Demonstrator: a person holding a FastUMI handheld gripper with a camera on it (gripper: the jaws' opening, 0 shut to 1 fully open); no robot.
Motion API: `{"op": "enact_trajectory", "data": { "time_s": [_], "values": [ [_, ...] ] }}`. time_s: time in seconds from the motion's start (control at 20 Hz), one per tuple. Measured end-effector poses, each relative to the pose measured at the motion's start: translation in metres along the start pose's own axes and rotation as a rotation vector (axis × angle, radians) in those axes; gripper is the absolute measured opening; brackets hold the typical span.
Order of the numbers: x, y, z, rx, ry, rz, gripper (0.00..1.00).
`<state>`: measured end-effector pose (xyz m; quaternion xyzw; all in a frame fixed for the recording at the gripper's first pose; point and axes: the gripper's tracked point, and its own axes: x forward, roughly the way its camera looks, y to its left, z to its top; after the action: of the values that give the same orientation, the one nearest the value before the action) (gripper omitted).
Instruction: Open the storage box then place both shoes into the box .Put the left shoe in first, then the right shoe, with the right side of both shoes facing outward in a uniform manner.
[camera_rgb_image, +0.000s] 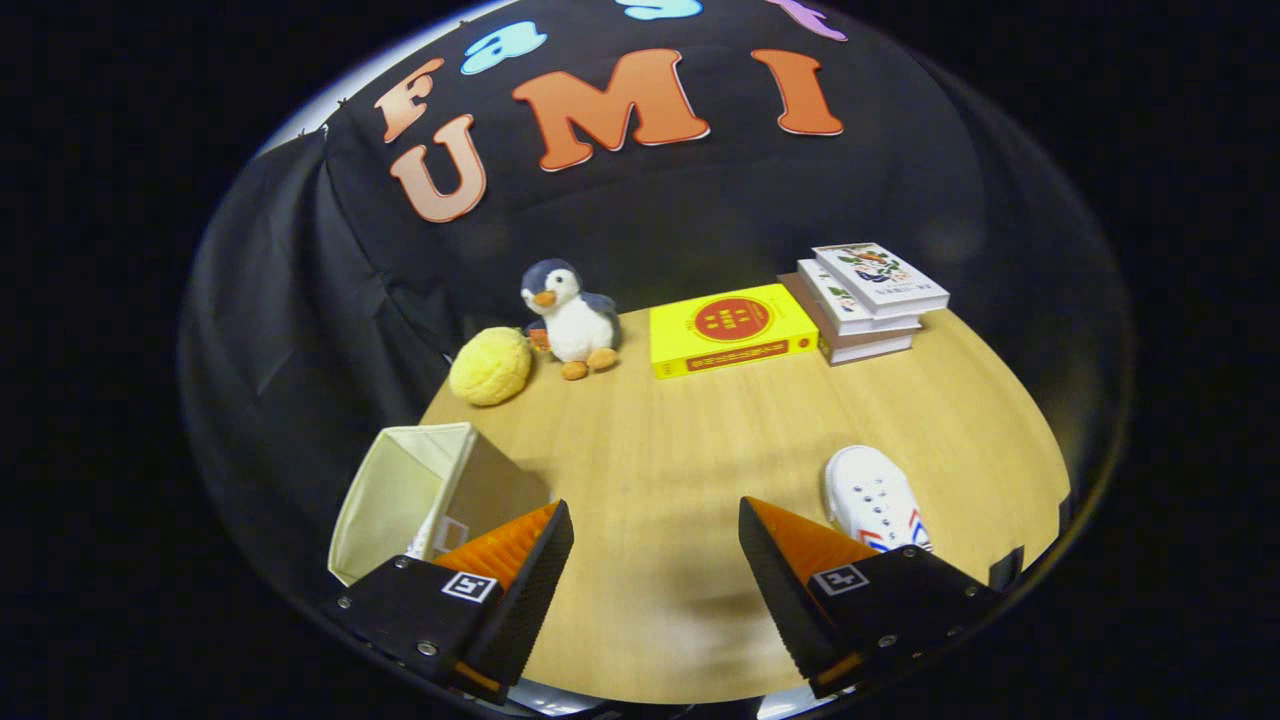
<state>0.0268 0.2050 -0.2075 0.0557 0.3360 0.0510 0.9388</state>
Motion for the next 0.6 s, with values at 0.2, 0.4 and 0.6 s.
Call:
{"op": "enact_trajectory", "data": {
  "time_s": [0.2,0.4,0.6],
  "values": [
    [0.004,-0.076,-0.011,-0.018,0.035,-0.079,0.99],
    [0.003,-0.136,-0.027,-0.023,0.092,-0.130,0.99],
    [0.008,-0.180,-0.049,-0.014,0.151,-0.159,0.97]
  ]
}}
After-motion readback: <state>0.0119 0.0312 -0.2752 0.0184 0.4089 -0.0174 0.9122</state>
